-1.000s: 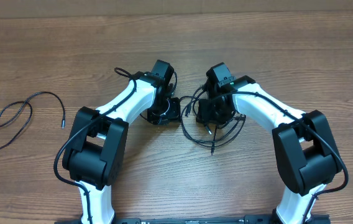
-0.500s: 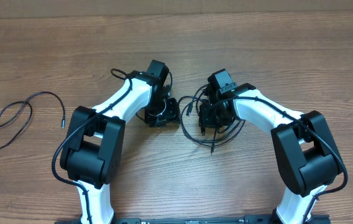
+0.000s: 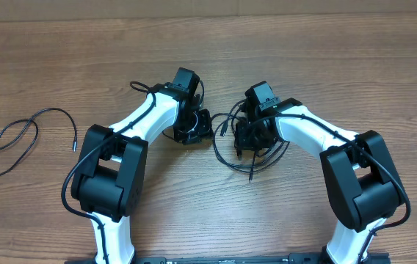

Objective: Untangle cables

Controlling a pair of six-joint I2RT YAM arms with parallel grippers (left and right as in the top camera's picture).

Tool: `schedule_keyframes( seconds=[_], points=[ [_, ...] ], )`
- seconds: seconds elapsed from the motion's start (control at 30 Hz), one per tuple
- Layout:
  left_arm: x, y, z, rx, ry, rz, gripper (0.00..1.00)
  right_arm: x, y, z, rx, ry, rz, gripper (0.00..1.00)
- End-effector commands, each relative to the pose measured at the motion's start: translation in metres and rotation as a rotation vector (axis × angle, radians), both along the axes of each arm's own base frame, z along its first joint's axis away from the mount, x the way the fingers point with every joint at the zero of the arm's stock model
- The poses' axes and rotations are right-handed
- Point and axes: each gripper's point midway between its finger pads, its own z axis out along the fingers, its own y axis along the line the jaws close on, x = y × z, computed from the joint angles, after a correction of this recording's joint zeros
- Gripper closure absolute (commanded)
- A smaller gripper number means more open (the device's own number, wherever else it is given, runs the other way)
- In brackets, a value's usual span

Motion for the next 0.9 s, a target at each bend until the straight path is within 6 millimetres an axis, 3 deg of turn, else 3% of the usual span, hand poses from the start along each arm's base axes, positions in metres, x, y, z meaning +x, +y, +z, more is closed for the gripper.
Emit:
schedule_keyframes(
  seconds=[0.0,0.2,0.27,0.37,0.43,0.6,0.87],
  points=[
    [-0.003,0.005,-0.01,0.064,0.02,0.052,0.62,-0.005,-0.005,-0.006,-0.025,0.006,-0.004,0.96],
    [-0.003,0.001,-0.015,0.16,-0.022,0.072,0.67,-0.005,-0.005,-0.006,-0.025,0.006,-0.004,0.96],
    [-0.004,-0.001,-0.016,0.184,-0.039,0.062,0.73,-0.005,-0.005,-0.006,-0.025,0.007,-0.004,0.96],
    [-0.005,0.0,-0.017,0.219,-0.053,0.052,0.95,-0.007,-0.004,-0.006,-0.023,0.012,-0.003,0.96],
    [-0.006,0.005,-0.018,0.249,-0.057,0.054,0.96,-0.009,0.002,-0.003,0.013,0.025,0.005,0.96],
    [-0.008,0.032,-0.021,0.352,-0.047,0.049,0.96,-0.001,0.02,0.033,0.172,0.032,0.044,0.96],
    [-0.007,0.061,-0.021,0.375,-0.033,-0.059,0.96,0.018,0.01,0.092,0.219,-0.065,0.01,0.96]
  ],
)
